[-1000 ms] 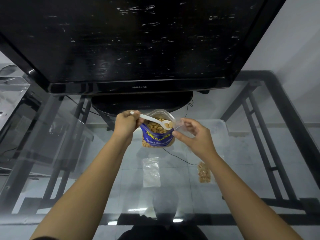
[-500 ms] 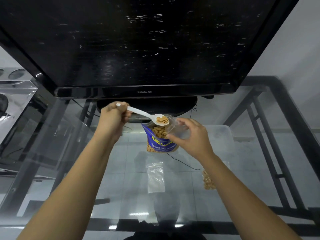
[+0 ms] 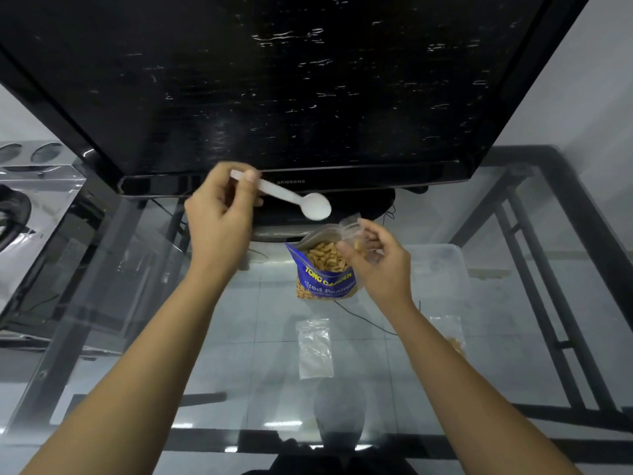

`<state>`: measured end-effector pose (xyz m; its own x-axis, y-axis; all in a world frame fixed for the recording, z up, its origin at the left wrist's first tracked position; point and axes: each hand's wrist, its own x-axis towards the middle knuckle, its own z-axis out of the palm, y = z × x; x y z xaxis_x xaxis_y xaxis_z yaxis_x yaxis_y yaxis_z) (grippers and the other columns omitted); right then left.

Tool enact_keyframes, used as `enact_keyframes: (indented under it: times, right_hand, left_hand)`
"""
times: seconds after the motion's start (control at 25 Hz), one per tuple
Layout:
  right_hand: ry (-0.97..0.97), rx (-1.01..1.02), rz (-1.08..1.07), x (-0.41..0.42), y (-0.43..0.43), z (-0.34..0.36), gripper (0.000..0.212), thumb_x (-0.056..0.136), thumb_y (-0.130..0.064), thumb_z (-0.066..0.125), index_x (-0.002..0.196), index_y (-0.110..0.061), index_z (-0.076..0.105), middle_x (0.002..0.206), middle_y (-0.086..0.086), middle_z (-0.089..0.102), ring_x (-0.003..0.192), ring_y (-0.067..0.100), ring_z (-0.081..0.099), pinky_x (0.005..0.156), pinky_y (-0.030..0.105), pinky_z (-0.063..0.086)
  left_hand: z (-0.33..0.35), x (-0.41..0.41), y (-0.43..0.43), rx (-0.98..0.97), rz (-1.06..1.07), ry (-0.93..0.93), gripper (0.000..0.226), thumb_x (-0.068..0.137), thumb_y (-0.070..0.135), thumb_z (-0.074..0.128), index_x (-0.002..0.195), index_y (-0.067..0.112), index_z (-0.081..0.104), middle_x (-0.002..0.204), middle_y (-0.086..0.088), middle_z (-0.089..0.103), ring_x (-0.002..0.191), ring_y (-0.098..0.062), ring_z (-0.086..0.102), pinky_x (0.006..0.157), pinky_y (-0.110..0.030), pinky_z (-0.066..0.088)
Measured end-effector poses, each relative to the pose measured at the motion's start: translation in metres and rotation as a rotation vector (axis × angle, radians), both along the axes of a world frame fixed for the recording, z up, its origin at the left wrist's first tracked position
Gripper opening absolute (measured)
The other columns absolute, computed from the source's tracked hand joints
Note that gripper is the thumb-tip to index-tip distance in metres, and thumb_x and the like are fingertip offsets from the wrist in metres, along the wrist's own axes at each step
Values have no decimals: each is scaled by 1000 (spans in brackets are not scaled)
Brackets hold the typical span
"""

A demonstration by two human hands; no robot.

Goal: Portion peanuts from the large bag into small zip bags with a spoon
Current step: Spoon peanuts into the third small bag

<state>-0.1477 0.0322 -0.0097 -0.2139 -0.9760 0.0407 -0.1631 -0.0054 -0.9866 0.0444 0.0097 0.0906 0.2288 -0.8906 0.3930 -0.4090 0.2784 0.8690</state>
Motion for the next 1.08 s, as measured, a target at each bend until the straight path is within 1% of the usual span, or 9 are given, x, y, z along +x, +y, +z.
enact_keyframes:
  times: [0.08,0.2,0.28,0.4,0.56,0.72,0.88,0.96,1.08]
  right_hand:
    - [-15,42,3,-9,6,-6,49,72,-27,77,116,-17,59,95,-6,63,87,2,57,73,14,51]
    - [33,105,52,-18,13,-14,46,73,-28,76,115,-16,59,94,-10,63,90,3,58,69,12,51]
    - [30,115,75,-20,15,-15,41,74,-28,76,111,-20,59,96,-15,62,93,2,59,69,12,52]
    - [32,129,114,-24,14,-15,37,76,-30,74,108,-24,58,100,-14,63,98,3,59,72,15,53]
    - [34,161,137,-27,11,-15,43,77,-32,72,114,-19,58,107,-7,64,101,6,58,71,14,53]
    - [0,178,158,-29,12,-16,42,77,-32,72,114,-20,57,109,-9,63,104,7,58,73,17,54]
    - [7,185,179,-31,11,-16,41,78,-32,71,115,-22,56,111,-7,63,105,7,58,71,14,53]
    - [7,183,194,-32,11,-15,41,78,-32,70,115,-23,55,111,-7,63,105,7,58,70,13,53]
    - [49,164,194,-32,12,-13,44,77,-32,71,117,-22,55,110,-8,63,103,4,57,70,11,51]
  left_hand:
    - [-31,2,-11,101,-87,-143,12,92,24,52,85,22,62,68,1,62,62,-12,58,62,-33,48]
    - [-70,-6,-14,-19,-461,-674,27,92,31,46,94,11,65,81,-4,67,73,-11,58,67,-32,49]
    - [-79,-13,-16,0,-580,-763,35,92,35,41,97,10,65,84,-6,69,77,-18,61,67,-32,51]
    - [-83,-26,-20,176,-315,-545,26,93,25,47,94,8,66,78,-10,69,69,-23,63,62,-31,49]
    - [-79,-34,-28,524,52,-277,20,91,13,49,90,4,67,76,-9,65,62,-18,56,56,-24,43]
    - [-84,-31,-26,620,-14,-98,18,91,14,51,82,9,65,74,-12,70,75,-26,68,73,-35,56]
    - [-88,-32,-24,721,-73,28,18,93,14,50,94,3,65,72,-7,69,64,-18,66,47,-13,46]
    - [-89,-30,-23,744,-59,81,19,94,13,50,97,1,64,74,-9,68,65,-19,65,45,-11,46]
    - [-83,-30,-18,513,11,-182,17,92,16,51,92,6,65,74,-11,69,68,-26,65,64,-33,55]
